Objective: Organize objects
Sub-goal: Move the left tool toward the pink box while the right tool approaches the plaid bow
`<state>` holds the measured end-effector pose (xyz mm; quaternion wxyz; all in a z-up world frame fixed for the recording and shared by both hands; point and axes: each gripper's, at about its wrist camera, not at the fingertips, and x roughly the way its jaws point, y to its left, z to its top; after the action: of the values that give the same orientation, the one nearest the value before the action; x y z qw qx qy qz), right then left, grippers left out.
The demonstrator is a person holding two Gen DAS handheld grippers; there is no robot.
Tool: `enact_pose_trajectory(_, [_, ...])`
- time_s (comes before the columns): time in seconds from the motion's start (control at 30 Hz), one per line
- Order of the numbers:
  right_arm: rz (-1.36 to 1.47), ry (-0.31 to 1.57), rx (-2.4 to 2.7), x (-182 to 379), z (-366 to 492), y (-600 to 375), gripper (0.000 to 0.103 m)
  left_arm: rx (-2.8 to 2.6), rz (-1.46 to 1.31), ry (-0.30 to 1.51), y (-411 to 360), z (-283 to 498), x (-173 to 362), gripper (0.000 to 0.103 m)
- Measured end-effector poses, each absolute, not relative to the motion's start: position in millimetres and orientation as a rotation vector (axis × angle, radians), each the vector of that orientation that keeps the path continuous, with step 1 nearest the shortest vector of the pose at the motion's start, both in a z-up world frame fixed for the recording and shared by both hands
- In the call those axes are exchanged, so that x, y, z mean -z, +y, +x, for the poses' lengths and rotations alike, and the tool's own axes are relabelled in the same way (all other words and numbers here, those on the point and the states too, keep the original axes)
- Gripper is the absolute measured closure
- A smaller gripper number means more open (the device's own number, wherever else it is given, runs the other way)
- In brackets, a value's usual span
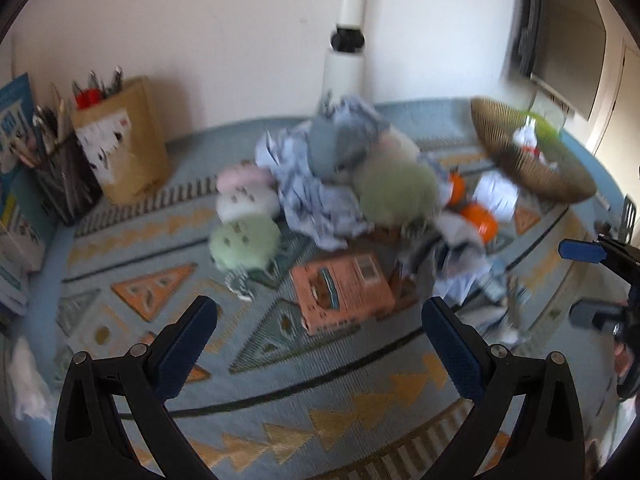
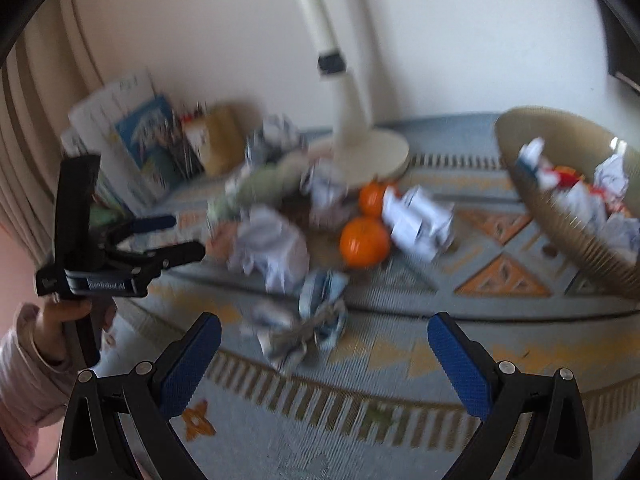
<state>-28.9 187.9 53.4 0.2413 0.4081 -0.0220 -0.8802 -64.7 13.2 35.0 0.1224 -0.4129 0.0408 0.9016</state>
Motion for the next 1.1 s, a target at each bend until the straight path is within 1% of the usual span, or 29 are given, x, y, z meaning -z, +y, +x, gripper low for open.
enact_pose_trajectory(0.23, [1.181, 0.151, 2.406, -26.1, -32.0, 160.6, 0.000, -2.613, -1.240, 0.133, 21.5, -72.0, -15.9, 0.001])
enact_pose_trajectory(0.3, [1.196, 0.188, 2.402, -20.1, -35.5, 156.2, 0.000, -2.598, -1.277, 0.155, 25.1, -77.7, -11.9, 0.001])
enact_pose_trajectory(0.47, [1.224, 0.298, 2.421, -14.7, -44.3, 145.9, 0.000, -2.598, -1.317, 0.146, 23.0, -87.0, -9.3, 0.001])
enact_pose_trajectory(1.1, [1.221, 0.302, 2.412, -15.0, -48.7, 142.3, 0.000, -2.609, -1.326, 0.151, 22.5, -88.6, -10.1, 0.000])
